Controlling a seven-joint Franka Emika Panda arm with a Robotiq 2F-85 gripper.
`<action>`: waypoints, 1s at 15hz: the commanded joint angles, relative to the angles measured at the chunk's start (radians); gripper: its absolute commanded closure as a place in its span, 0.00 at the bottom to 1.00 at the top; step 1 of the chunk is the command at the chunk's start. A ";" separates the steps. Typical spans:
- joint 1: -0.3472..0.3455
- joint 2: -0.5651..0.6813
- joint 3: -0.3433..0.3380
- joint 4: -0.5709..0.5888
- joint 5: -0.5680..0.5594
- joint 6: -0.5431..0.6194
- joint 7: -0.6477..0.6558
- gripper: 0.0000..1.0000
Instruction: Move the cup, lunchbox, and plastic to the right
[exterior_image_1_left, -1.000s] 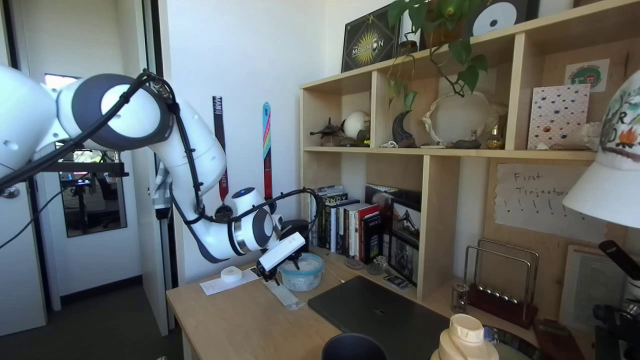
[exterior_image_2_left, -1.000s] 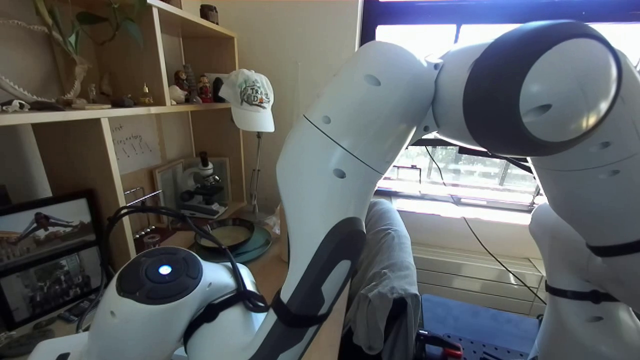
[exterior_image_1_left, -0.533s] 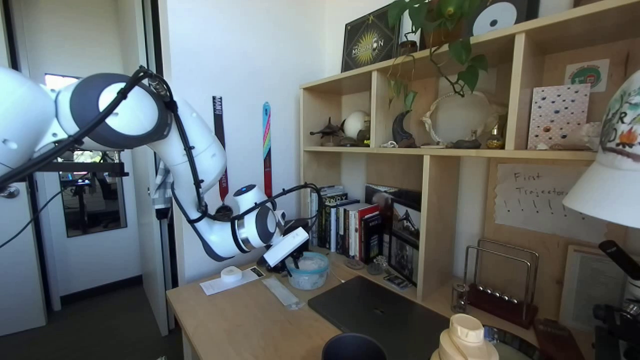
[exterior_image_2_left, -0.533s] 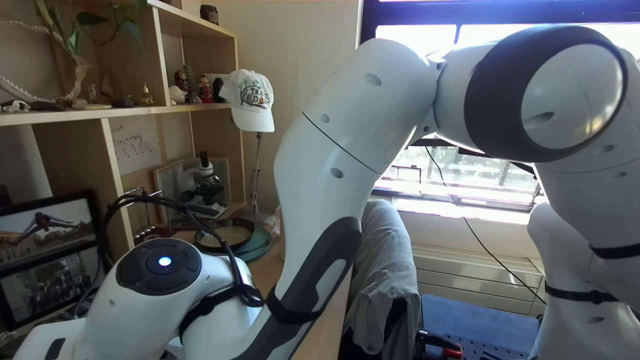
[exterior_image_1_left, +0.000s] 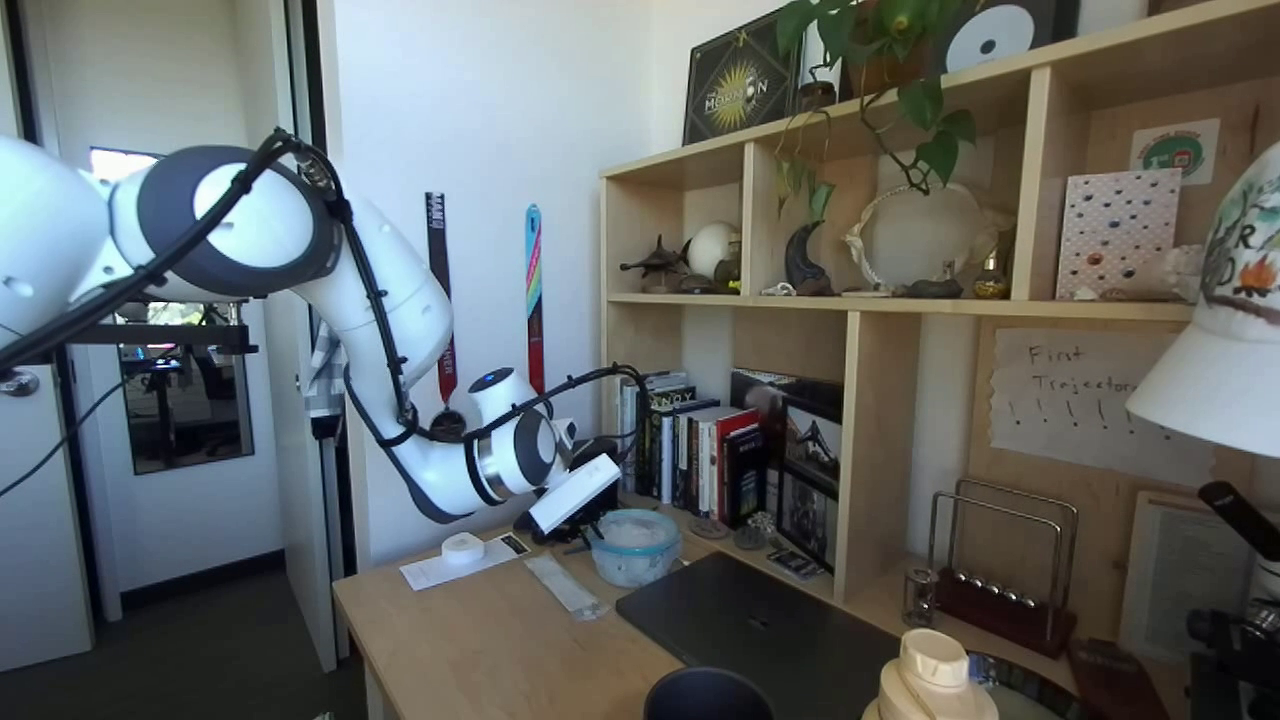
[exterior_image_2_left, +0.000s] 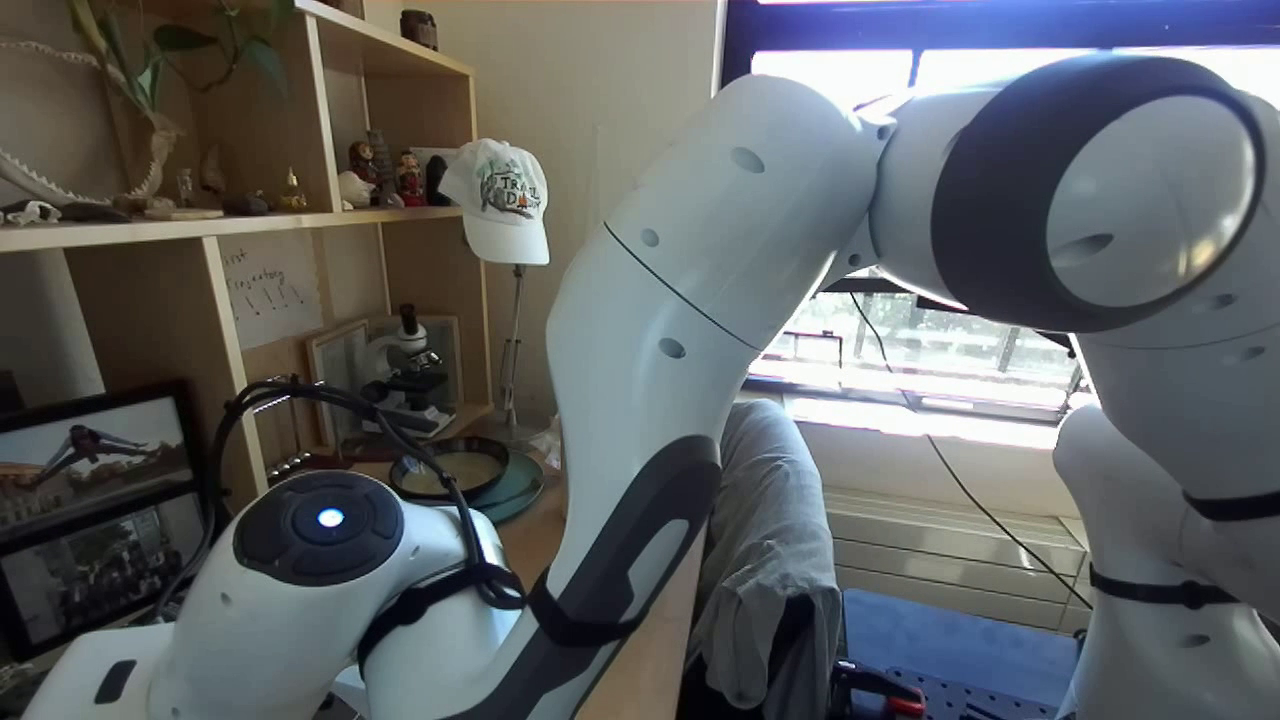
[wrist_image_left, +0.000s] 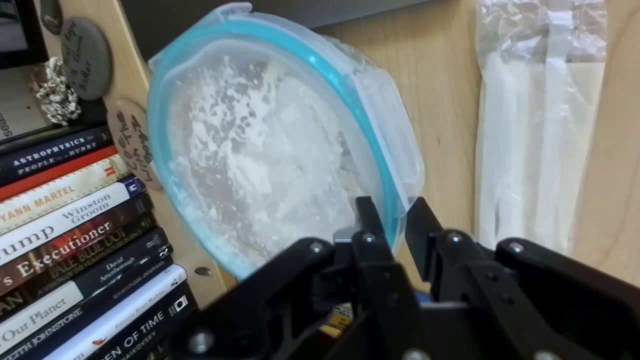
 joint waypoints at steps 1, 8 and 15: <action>-0.049 -0.034 0.053 0.001 -0.020 -0.020 0.025 0.91; -0.232 -0.093 0.297 -0.021 0.047 -0.081 -0.038 0.90; -0.258 -0.200 0.342 -0.047 0.118 -0.240 -0.050 0.90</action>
